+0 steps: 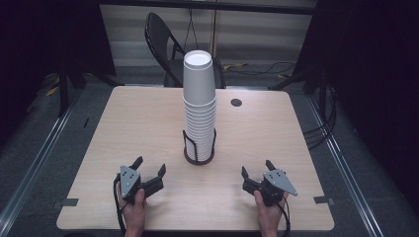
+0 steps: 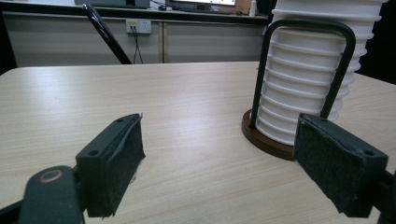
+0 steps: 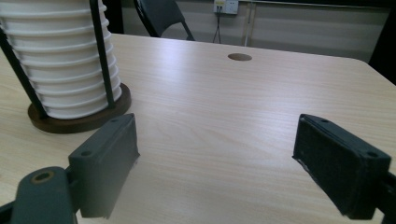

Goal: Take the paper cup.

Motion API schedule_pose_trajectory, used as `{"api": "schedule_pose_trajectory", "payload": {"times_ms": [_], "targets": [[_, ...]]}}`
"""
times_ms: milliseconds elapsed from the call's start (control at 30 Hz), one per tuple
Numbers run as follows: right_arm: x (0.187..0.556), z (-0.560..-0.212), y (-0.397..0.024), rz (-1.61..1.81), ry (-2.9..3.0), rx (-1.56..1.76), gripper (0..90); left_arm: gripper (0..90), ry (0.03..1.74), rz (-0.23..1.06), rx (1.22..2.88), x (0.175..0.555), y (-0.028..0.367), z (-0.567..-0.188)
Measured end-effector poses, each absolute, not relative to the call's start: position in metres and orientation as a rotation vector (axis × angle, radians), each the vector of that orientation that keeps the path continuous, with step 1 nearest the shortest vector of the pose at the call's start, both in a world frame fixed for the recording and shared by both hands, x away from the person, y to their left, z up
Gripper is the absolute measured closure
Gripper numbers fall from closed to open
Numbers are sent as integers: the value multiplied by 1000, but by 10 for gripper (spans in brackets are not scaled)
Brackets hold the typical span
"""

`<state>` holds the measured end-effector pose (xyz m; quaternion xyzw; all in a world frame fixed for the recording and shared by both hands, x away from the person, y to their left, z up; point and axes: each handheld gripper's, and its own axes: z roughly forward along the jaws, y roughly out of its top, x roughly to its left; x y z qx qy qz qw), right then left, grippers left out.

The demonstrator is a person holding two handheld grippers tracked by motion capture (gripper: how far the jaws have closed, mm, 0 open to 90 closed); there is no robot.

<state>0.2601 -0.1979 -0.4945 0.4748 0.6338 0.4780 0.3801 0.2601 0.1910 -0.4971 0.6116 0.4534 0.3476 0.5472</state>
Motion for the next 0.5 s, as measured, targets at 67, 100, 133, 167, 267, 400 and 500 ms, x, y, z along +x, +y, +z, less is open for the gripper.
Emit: {"api": "schedule_pose_trajectory", "payload": {"times_ms": [67, 100, 133, 167, 267, 400, 500], "targets": [[261, -494, -196, 1193, 1627, 1211, 133, 162, 1073, 819, 1454, 261, 191, -497], [261, -494, -196, 1193, 1627, 1213, 133, 162, 1073, 810, 1456, 261, 192, -497], [261, -494, -196, 1193, 1627, 1213, 133, 162, 1073, 810, 1456, 261, 192, -497], [262, -494, -198, 1216, 1631, 1225, 135, 162, 1073, 800, 1457, 262, 192, -497], [262, -494, -199, 1222, 1629, 1234, 136, 162, 1073, 797, 1455, 261, 193, -497], [263, -494, -198, 1219, 1647, 1225, 146, 162, 1068, 791, 1458, 261, 193, -497], [265, -494, -196, 1225, 1664, 1216, 154, 158, 1046, 771, 1452, 260, 194, -497]]}}
